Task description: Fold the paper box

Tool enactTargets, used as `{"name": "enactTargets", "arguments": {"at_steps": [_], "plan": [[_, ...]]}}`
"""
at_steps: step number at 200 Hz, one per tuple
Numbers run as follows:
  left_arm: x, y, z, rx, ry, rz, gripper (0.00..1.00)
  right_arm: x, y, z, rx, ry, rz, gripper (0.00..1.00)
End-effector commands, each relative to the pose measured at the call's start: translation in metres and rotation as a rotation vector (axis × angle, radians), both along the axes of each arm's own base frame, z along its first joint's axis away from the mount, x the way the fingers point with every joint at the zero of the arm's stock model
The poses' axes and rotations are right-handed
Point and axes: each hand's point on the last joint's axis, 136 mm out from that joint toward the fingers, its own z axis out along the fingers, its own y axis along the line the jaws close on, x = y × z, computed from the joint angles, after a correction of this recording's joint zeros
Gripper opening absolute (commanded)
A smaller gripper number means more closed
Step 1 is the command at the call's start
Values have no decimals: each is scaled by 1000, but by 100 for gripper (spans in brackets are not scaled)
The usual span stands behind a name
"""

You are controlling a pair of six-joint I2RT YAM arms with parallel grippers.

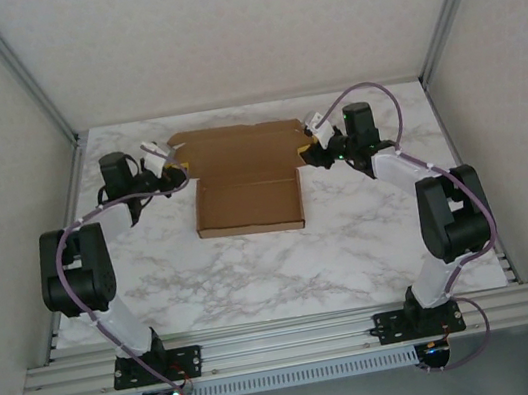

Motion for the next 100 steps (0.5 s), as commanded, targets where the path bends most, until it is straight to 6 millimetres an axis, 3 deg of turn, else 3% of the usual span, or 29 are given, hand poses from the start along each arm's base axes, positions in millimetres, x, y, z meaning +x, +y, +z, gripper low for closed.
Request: {"name": "enactTargets", "arguments": {"at_steps": [1,34,70,100], "plan": [[-4,-7,12,4,-36,-41,25,2,7,2,6,14,22,24],[-9,-6,13,7,-38,-38,12,5,7,2,7,29,-6,16],[-10,-5,19,-10,-49,11,9,15,5,3,39,60,-88,7],[-7,0,30,-74,-48,106,3,17,17,4,54,87,-149,4]]}}
